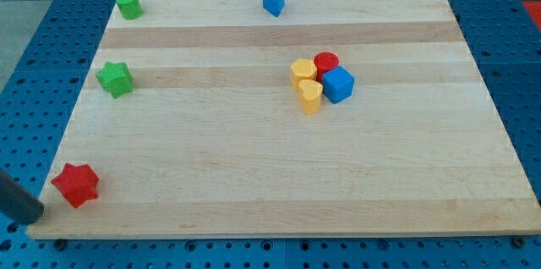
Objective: Move red star towards center of the board
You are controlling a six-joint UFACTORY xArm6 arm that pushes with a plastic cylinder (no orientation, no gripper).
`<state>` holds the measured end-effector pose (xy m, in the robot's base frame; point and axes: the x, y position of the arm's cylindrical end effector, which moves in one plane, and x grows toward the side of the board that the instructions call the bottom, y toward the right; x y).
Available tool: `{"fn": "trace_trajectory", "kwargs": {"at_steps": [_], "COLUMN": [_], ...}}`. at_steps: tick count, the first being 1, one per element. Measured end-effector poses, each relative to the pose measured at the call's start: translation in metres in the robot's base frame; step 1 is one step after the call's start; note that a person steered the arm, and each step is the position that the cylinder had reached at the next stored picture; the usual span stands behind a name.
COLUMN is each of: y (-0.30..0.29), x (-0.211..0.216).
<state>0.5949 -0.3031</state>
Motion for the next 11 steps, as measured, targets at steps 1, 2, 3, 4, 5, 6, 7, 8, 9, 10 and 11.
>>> {"fn": "trace_trajectory", "kwargs": {"at_steps": [1, 2, 3, 4, 5, 6, 7, 8, 9, 10, 11], "y": [0.020, 0.041, 0.016, -0.002, 0.012, 0.013, 0.026, 0.030, 0.034, 0.055, 0.080], "x": [-0.037, -0.053, -0.051, -0.047, -0.010, 0.013, 0.011, -0.007, -0.020, -0.021, -0.021]}}
